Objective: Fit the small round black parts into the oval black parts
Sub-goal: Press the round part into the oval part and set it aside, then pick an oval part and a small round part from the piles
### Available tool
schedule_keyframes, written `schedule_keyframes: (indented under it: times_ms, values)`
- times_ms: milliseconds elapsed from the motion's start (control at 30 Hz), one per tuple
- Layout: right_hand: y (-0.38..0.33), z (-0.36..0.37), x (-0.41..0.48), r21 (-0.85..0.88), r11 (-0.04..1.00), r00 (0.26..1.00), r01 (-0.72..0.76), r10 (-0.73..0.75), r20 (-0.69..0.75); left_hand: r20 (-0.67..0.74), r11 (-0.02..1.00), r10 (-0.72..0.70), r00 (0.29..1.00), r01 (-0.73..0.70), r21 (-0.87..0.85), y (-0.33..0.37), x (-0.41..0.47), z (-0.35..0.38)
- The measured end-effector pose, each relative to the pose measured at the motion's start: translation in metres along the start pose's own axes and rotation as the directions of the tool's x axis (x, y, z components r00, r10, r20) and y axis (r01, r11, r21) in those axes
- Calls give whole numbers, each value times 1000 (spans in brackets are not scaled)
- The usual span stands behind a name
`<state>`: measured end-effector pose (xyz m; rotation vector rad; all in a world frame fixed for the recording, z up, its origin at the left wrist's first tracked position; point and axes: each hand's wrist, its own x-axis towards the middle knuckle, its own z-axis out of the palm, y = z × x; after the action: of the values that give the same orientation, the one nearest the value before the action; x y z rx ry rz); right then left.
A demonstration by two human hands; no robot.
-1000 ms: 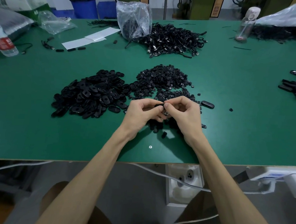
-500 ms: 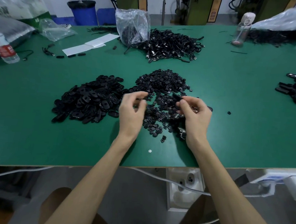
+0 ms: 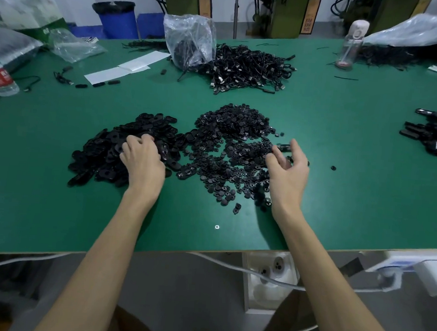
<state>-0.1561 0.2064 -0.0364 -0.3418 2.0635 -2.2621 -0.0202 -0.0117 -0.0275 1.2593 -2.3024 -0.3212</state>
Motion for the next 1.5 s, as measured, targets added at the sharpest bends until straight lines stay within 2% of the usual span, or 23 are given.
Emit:
schedule_keyframes:
  times_ms: [133,233,300,433,533,633,733,800,867,1000,1300,1500]
  values:
    - [-5,0,-3,-235,959,978,160,-122,171,-78,972,65,995,-81,-219,5,-8,2]
    - [-4,4,-5,-443,831,910,336,-165,381,-155,936,85,984,-132,-326,10,-10,-2]
    - [-4,7,-4,-549,732,870,404,-122,477,-203,916,127,971,-194,-351,15,-11,-5]
    - [0,9,-5,-615,647,849,451,-98,519,-236,902,158,959,-238,-361,23,-11,-5]
    - [1,10,-4,-599,666,856,444,-119,503,-245,880,182,952,-269,-392,29,-14,-3]
    - [1,11,-4,-594,677,861,435,-118,495,-158,779,246,956,-292,-555,41,-21,-1]
    - [-2,10,-3,-557,717,873,419,-150,464,78,563,316,946,-121,-817,58,-30,3]
    - [-4,7,-4,-500,776,899,385,-194,392,148,442,354,923,-26,-897,66,-38,9]
    - [-7,4,-5,-428,838,921,339,-202,334,192,384,339,921,51,-922,71,-45,15]
    - [-9,4,-8,-341,896,935,284,-181,304,251,363,298,921,133,-922,67,-50,20]
    - [-11,4,-11,-308,896,917,320,-211,339,276,356,335,901,150,-922,65,-50,22]
    - [-10,2,-10,-240,931,923,276,-188,335,298,329,380,876,173,-928,66,-51,25]
